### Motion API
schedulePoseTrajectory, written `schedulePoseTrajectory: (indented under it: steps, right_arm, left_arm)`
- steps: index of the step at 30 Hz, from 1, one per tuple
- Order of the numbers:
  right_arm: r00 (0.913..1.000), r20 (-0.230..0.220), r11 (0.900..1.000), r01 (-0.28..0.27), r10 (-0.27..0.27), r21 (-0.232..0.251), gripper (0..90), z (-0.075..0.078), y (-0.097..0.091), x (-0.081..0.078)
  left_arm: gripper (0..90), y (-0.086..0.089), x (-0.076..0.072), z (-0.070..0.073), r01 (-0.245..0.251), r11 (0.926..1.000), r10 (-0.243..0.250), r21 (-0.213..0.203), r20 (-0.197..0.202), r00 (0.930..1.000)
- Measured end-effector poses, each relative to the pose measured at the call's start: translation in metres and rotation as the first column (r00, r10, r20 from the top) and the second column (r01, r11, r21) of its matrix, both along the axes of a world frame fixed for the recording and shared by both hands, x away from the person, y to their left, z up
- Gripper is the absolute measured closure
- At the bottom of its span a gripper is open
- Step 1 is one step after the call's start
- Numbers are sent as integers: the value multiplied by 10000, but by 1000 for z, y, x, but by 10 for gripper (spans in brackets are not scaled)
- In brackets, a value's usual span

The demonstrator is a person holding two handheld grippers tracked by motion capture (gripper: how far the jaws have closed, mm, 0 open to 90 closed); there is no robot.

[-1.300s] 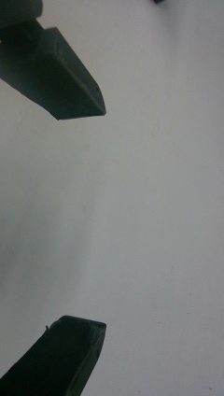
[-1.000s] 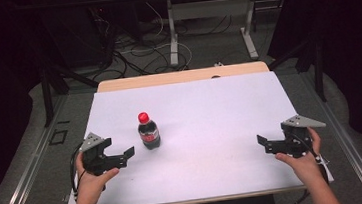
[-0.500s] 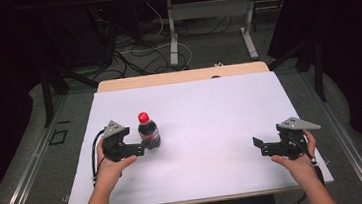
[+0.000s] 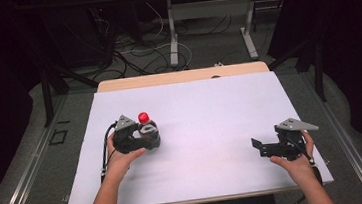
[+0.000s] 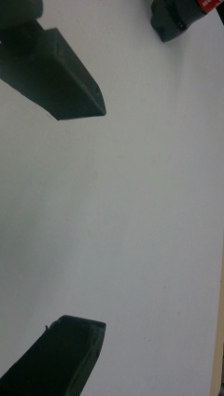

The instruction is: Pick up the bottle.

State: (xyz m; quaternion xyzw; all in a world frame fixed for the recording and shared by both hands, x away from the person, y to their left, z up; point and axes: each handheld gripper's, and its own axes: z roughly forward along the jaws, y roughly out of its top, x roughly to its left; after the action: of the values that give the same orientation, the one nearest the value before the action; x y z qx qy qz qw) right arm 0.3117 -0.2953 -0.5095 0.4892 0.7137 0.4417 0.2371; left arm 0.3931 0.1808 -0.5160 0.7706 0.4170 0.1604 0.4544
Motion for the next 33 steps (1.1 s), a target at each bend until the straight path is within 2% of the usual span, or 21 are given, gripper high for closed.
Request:
schedulePoseTrajectory:
  steps: [5,9,12,21,27,28,30,33]
  right_arm:
    - [10000,14,10000,-52,52,-26,0,-1,0,0]
    - [10000,-58,10000,-8,8,9,0,-2,2,0]
    - [9999,-106,9999,-105,105,-19,0,-4,2,1]
    - [10000,13,10000,-47,47,14,0,-5,5,1]
    - [9998,-140,9998,-174,173,-54,0,-6,7,0]
    - [9997,-152,9998,-179,178,-65,0,-6,7,0]
    - [9998,-15,9997,-222,222,-123,0,-8,8,1]
    - [9996,-172,9997,-238,237,-54,0,-8,9,0]
  left_arm:
    - [169,-1,2,-6,-79,9998,78,-176,-102,9999]
    - [178,0,3,-9,3,9999,-5,-108,-197,9998]
    - [203,-2,4,-10,66,10000,-66,10,39,10000]
    - [253,-3,6,-12,277,9996,-278,110,25,9996]
    - [266,-5,4,-12,272,9996,-272,114,-12,9996]
    - [268,-5,4,-12,284,9993,-287,245,114,9995]
    - [271,-5,4,-13,266,9993,-270,245,188,9995]
    - [274,-5,4,-13,256,9993,-262,254,216,9994]
